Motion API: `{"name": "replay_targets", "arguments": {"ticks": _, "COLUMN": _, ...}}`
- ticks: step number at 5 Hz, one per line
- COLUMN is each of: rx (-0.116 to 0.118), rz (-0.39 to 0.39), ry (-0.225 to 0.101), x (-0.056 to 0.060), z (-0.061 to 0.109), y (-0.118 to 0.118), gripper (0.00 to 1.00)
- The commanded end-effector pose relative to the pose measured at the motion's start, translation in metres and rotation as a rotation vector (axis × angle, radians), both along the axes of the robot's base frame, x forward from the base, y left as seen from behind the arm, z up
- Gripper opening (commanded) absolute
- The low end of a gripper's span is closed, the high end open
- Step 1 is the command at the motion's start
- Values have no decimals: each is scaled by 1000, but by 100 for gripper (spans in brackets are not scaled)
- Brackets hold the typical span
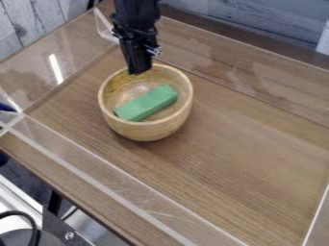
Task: Put the green block in the brown bowl
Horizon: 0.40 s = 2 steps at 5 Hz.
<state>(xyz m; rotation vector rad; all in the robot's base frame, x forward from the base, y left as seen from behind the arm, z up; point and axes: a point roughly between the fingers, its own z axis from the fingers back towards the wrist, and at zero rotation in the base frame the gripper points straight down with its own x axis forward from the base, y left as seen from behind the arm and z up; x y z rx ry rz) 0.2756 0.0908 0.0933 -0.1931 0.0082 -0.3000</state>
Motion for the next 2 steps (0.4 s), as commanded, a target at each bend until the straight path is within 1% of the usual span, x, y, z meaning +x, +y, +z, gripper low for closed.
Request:
{"name": "replay_targets", "arguments": {"ticks": 1, "rx": 22, "rz": 2, "ry": -64, "x": 9, "z": 18, "y": 5, "gripper": 0}}
{"name": "replay_targets", "arguments": {"ticks": 2, "rx": 21, "rz": -1, "ry": -65, "x": 9, "z": 20, "y": 5, "gripper": 0}}
